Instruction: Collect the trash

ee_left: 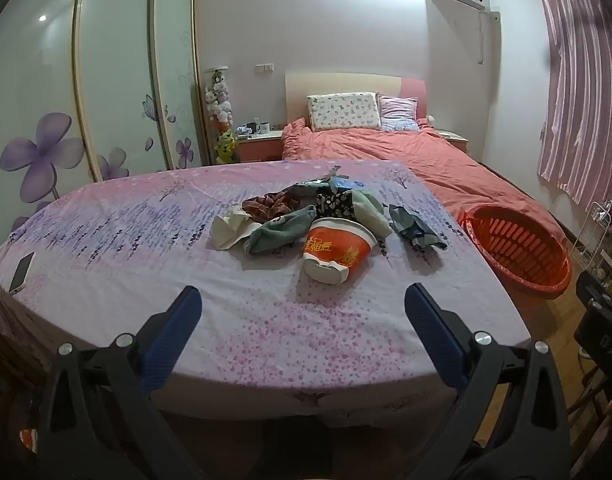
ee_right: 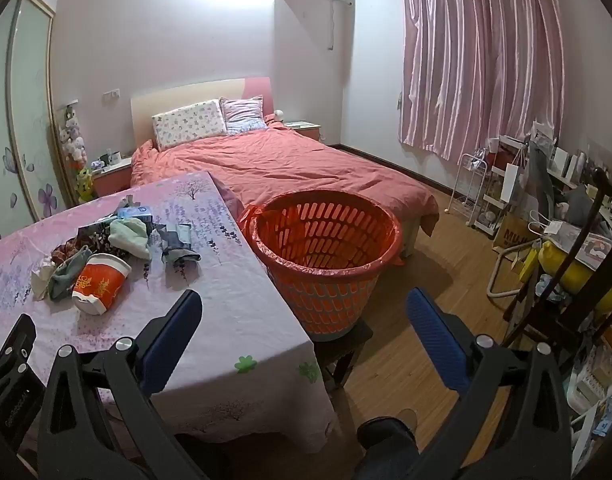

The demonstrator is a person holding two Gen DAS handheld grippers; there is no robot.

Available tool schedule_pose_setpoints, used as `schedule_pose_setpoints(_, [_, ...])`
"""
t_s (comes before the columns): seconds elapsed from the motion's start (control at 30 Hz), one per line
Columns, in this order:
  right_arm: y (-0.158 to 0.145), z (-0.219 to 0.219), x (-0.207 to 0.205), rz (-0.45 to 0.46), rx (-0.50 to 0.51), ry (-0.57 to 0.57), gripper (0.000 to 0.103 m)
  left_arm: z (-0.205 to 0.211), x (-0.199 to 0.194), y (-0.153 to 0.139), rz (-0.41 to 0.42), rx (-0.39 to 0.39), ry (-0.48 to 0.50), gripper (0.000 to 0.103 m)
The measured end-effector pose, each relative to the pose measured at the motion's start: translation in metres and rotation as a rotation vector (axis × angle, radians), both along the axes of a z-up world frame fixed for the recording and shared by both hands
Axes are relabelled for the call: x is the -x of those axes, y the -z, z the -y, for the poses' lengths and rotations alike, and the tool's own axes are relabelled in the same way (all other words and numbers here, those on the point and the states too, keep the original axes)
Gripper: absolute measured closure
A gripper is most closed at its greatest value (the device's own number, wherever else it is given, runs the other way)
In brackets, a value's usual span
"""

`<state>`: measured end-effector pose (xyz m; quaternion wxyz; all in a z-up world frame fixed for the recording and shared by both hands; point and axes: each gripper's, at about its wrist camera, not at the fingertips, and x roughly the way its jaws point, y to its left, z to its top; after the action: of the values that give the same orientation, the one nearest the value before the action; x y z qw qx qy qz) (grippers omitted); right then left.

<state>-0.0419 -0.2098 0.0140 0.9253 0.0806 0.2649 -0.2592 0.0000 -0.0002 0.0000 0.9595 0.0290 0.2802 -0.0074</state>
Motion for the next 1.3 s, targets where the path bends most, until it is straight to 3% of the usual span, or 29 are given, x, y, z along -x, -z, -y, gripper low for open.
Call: schedule_pose_setpoints(1.3, [-0.0008, -0.0011, -0.0023, -0.001, 0.006, 0.001, 0.002, -0.0004, -0.0002, 0.0000, -0.005, 0.010, 0.000, 0.004])
